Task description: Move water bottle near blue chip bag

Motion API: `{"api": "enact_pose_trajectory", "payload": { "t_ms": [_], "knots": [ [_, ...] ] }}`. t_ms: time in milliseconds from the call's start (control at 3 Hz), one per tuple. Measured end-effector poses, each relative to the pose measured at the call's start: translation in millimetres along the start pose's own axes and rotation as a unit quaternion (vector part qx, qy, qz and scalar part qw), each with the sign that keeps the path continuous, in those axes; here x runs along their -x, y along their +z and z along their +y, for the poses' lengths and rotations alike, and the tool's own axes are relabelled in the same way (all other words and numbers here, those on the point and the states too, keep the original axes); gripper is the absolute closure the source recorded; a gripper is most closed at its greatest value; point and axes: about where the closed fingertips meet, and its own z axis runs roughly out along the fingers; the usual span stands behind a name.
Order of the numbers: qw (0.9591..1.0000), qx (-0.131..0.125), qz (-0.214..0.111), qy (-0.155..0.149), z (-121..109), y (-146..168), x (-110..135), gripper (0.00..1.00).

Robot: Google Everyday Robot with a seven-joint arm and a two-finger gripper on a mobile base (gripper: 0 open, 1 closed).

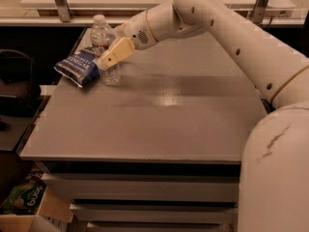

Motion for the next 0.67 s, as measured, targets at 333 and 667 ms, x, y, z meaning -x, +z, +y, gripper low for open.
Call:
{"api": "enact_pose_trajectory", "payload": {
  "t_ms": [333,667],
  "knots": [
    [1.0000,-0.007,-0.004,0.004,-1.9,-13.5,-3.4,0.00],
    [0.9999,-0.001,-0.007,0.012,-3.3,-30.2,-9.8,0.00]
  ]
}}
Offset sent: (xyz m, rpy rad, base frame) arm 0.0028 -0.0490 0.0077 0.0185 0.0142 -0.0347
